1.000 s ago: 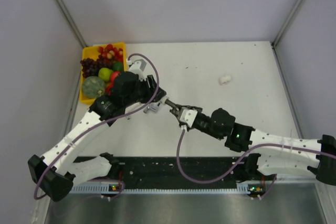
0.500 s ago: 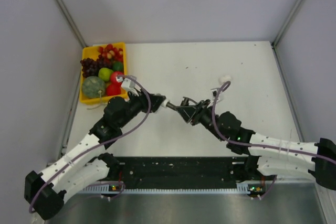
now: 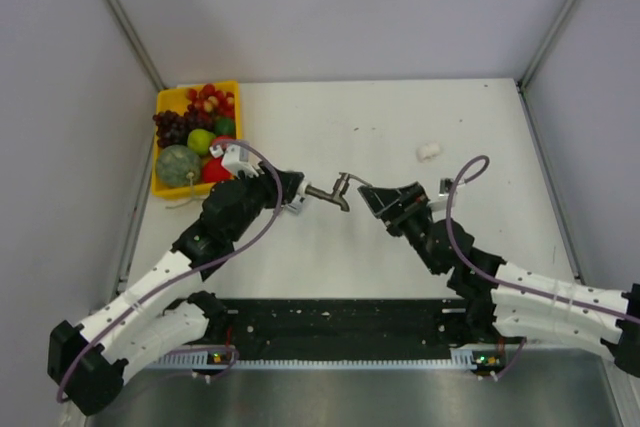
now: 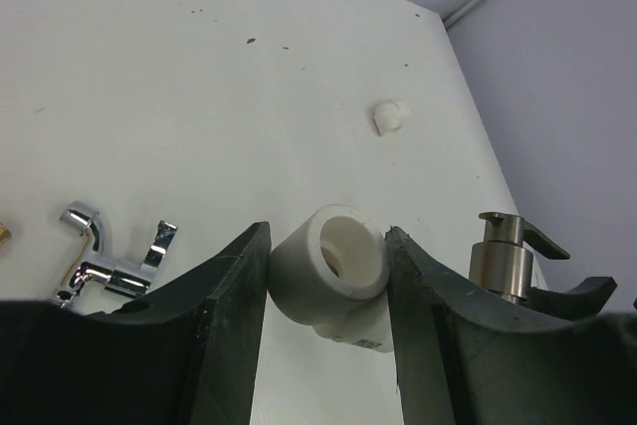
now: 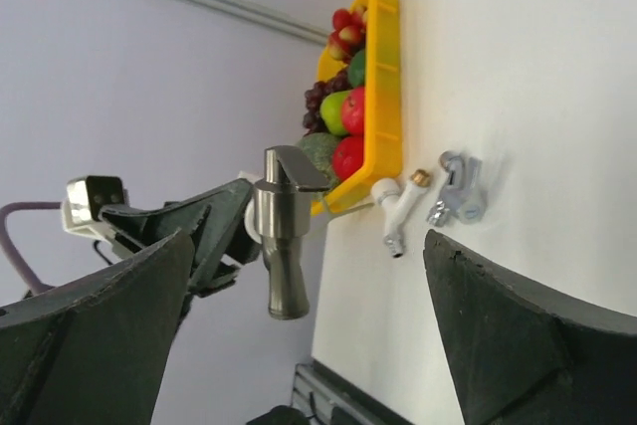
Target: Install the water faucets
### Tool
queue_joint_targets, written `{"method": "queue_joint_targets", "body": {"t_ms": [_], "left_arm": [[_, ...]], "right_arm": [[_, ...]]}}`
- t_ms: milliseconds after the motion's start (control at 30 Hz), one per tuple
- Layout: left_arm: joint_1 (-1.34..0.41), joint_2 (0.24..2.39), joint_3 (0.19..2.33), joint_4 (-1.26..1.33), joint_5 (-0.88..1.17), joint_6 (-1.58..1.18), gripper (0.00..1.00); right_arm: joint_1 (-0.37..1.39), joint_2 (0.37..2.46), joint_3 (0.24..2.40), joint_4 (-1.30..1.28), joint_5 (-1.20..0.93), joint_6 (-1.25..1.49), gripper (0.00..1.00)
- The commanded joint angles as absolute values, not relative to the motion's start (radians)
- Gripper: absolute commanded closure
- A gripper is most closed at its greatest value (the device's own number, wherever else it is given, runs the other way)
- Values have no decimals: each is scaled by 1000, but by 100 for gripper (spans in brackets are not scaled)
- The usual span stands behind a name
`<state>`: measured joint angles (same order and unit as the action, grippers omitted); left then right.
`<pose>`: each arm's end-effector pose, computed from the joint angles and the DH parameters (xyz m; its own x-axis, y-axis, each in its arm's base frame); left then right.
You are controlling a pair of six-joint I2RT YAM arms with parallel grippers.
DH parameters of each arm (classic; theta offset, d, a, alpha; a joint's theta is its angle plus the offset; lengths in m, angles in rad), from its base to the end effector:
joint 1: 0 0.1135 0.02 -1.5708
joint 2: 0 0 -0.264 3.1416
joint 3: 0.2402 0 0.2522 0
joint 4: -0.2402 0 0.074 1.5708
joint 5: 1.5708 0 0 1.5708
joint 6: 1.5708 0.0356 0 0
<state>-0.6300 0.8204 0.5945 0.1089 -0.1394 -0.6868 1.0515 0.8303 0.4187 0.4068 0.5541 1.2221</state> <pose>0.1650 -0.1142 0.2974 -0.3722 -0.5057 -0.7783 0.3051 0.7252 -0.6172 0.1129 0.1597 0.2649 -0.4492 0.8245 -0.3440 -0.1608 0.3042 0.9389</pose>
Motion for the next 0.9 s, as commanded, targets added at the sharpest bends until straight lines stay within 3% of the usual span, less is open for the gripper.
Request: {"method": "queue_joint_targets", "body": {"t_ms": [0,267,600,867], "left_arm": [[-627,836,690,85,-189,-721,100],[-629,838,730,45,-134,-687,100],[-627,851,819,-76,-61,-689,100],[-627,894,934,-262,-49,-655,100]], "right_arm": [[1048,717,393,305,637,1030,1],[1049,663,538,282,652,314,2],[1046,887,742,183,422,-93,8],[1043,772,752,49,198,-478,6]]}}
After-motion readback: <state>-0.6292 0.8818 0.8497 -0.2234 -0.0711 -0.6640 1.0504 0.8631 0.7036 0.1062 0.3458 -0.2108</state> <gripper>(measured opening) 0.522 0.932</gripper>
